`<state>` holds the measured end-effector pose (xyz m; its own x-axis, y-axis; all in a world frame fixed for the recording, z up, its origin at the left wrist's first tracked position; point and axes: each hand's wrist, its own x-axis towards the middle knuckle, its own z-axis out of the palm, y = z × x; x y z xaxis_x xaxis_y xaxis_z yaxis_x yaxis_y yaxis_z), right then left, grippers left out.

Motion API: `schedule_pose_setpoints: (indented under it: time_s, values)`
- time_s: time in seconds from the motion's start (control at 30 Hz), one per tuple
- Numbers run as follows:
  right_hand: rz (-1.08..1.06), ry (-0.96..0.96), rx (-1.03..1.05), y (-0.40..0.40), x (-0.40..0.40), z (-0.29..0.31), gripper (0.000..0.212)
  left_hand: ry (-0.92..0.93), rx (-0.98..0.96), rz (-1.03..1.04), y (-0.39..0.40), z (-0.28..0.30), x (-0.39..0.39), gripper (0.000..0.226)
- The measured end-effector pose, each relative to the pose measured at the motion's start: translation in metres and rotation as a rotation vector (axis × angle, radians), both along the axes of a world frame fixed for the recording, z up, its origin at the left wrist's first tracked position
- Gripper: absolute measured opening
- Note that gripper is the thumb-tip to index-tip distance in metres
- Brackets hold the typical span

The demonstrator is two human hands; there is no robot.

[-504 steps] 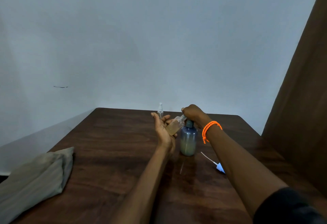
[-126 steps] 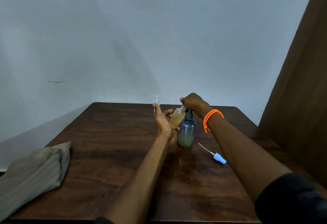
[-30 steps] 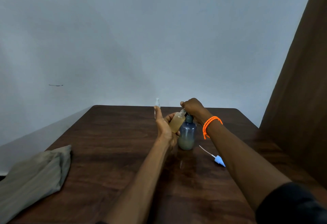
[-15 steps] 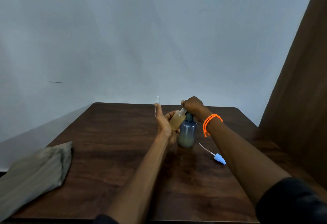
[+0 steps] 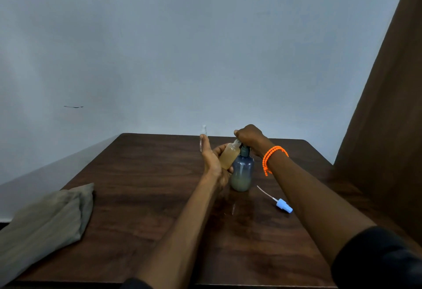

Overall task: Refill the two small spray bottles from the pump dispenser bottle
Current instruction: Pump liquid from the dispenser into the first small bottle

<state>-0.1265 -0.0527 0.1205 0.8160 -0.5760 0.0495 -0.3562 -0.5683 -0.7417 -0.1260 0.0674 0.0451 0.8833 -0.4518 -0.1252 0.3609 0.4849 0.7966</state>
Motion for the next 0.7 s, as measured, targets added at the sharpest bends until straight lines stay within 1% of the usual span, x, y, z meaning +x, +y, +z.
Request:
schedule_pose_setpoints:
  time_s: [0.1, 0.3, 0.4, 0.7]
  values:
    - [-0.004, -0.020, 0.041, 0.000, 0.001, -0.002, 0.032, -0.013, 0.002, -0.004, -0.001, -0.001, 0.001, 0.114]
    - [-0.011, -0.056, 0.126, 0.000, -0.001, -0.006, 0.028, -0.011, 0.025, 0.004, 0.000, 0.000, -0.002, 0.109]
    - [0.012, -0.031, 0.158, -0.001, -0.001, 0.002, 0.028, -0.005, 0.015, 0.005, 0.002, 0.005, -0.003, 0.109]
    - [-0.010, -0.014, 0.038, 0.000, 0.001, -0.002, 0.029, -0.006, 0.035, 0.002, 0.001, 0.003, -0.002, 0.109]
